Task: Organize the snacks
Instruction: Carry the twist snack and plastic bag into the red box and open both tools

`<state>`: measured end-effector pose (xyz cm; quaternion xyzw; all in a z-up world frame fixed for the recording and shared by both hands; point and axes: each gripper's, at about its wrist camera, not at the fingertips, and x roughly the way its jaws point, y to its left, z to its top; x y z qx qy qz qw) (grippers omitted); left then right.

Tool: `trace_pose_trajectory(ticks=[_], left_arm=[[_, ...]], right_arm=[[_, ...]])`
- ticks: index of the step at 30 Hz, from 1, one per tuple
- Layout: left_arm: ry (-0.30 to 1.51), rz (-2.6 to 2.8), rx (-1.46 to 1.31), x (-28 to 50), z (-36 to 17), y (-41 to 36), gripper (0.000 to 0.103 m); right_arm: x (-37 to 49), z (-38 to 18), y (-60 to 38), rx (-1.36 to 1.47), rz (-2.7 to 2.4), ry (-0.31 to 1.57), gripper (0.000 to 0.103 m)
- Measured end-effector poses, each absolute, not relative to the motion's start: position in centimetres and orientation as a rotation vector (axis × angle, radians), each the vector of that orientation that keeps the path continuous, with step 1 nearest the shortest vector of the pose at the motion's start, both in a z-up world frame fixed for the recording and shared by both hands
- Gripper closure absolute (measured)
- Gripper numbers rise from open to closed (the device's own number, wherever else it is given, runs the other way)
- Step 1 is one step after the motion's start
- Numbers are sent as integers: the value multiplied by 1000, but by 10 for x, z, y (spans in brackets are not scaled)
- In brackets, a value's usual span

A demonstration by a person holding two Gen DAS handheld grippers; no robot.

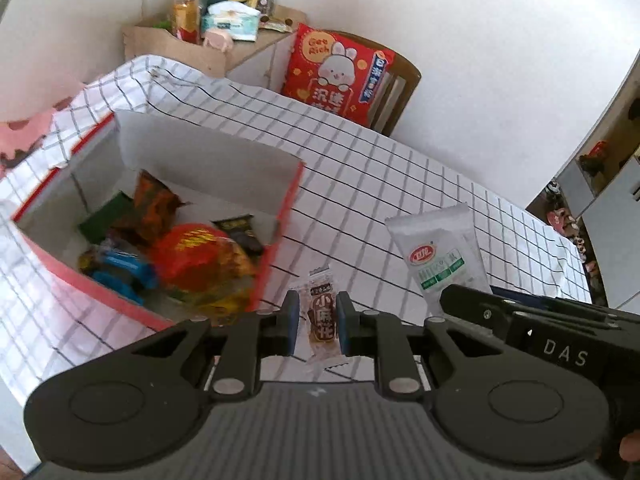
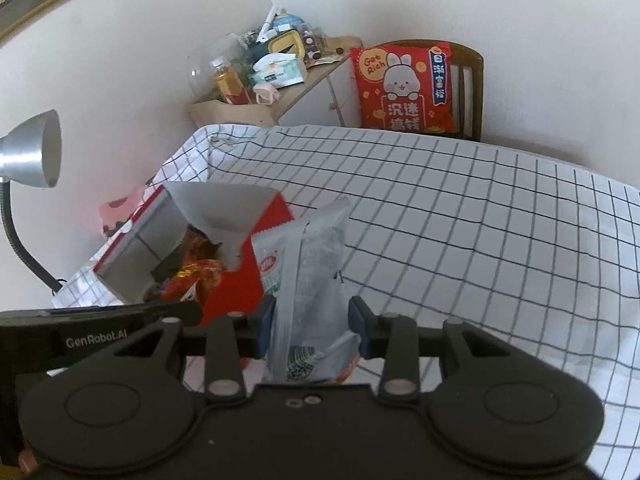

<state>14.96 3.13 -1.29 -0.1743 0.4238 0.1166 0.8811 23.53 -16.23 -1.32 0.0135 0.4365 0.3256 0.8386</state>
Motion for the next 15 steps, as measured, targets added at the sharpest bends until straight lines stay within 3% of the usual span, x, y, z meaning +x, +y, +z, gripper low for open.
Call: trace_pose_trajectory(ticks=[15], left_arm=[[832, 330, -336, 118, 6, 145, 84]], right_arm=[[206, -2, -58, 10, 718, 896, 65]])
